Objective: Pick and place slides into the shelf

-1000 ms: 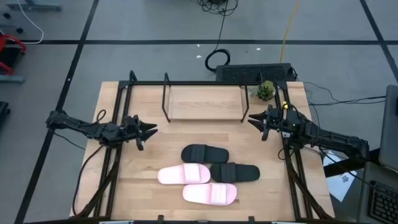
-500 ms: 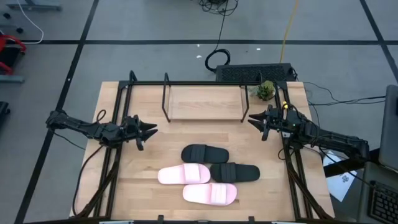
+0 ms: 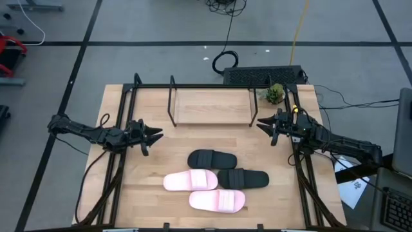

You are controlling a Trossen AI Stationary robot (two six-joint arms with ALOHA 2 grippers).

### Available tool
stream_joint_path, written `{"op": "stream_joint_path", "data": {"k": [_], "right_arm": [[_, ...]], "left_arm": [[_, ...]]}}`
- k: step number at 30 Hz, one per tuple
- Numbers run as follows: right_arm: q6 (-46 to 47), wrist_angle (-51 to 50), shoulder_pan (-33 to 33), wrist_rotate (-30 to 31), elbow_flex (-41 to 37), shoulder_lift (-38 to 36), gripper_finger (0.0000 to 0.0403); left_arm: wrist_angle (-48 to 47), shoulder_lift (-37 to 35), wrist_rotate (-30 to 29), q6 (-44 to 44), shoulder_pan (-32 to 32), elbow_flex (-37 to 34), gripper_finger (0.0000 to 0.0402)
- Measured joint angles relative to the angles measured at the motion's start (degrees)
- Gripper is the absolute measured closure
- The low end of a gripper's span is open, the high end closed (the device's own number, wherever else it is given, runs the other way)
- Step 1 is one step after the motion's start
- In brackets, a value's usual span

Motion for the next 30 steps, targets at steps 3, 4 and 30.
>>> {"op": "stream_joint_path", "data": {"k": [3,4,30], "right_arm": [[0.0,0.7,0.0,0.0,0.0,0.0,0.0284],[0.0,1.1,0.0,0.0,0.0,0.0,0.0284],[12.0,51.5,0.0,13.5,0.0,4.1,0.0284]], "left_arm": [[0.0,0.0,0.0,0.0,0.0,0.0,0.0261],[0.0,0.0,0.0,0.0,0.0,0.0,0.0261],[3.5,0.0,-3.2,5.9,0.1,0.0,0.0261]]}}
